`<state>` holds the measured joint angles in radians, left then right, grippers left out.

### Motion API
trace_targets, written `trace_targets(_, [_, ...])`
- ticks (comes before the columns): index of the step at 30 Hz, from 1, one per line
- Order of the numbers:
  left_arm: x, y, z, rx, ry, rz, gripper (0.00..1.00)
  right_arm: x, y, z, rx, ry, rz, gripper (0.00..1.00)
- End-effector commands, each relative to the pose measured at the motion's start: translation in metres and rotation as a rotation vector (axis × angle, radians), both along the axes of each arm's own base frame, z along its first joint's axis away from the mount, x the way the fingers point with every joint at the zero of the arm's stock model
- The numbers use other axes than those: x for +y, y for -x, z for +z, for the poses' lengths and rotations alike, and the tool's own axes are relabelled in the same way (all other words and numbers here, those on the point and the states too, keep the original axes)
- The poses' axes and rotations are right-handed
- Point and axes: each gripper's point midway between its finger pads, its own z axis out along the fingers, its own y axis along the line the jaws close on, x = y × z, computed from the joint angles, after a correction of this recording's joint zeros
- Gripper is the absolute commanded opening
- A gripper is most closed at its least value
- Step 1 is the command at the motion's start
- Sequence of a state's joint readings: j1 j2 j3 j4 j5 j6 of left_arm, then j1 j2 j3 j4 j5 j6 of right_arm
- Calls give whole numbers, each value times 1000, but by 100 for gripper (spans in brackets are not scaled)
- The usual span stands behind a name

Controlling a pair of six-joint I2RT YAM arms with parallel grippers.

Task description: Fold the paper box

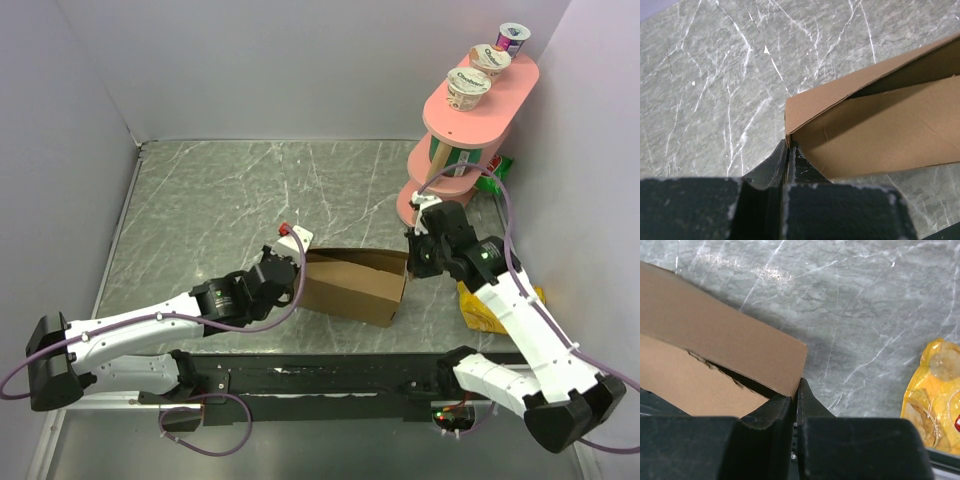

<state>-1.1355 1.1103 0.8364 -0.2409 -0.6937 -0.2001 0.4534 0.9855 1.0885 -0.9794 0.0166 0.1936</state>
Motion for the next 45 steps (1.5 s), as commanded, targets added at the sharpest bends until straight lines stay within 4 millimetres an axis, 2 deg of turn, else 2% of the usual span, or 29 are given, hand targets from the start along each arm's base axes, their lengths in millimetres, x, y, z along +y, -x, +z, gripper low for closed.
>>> trace_targets(1, [-4,35,-59,171,-164,-132,1,32,-14,31,-7,-176,37,9])
trace_targets(8, [-17,35,-55,198,-126,-126,1,35,-16,28,52,-202,18,9])
trace_targets(10, [-17,34,-60,214,-156,-111,1,36,-17,28,63,-210,13,9])
trace_targets(12, [-21,32,-56,219,-158,-103,1,38,-19,28,77,-224,19,9])
trace_targets(13, [-19,33,-63,234,-189,-96,1,37,-20,30,81,-224,16,9])
trace_targets(22, [-26,29,-57,259,-210,-69,1,36,-28,34,136,-208,33,9])
trace_targets(27, [-31,31,-60,272,-176,-67,1,36,-35,42,90,-227,10,8])
trace_targets(29, [-33,31,-61,280,-146,-60,1,35,-37,38,73,-249,-44,8])
trace_targets(31, [-36,32,-61,288,-130,-63,1,32,-43,46,-13,-281,-86,7])
trace_targets(32, [-37,33,-60,288,-123,-65,1,30,-42,42,-12,-289,-120,6])
trace_targets(36, [-42,32,-56,287,-113,-71,1,18,-45,62,-137,-310,-202,8])
trace_targets(40, [-49,32,-50,285,-88,-87,1,16,-44,74,-163,-311,-210,7])
trace_targets(45, [-54,30,-41,280,-60,-81,1,19,-37,60,-135,-339,-214,7])
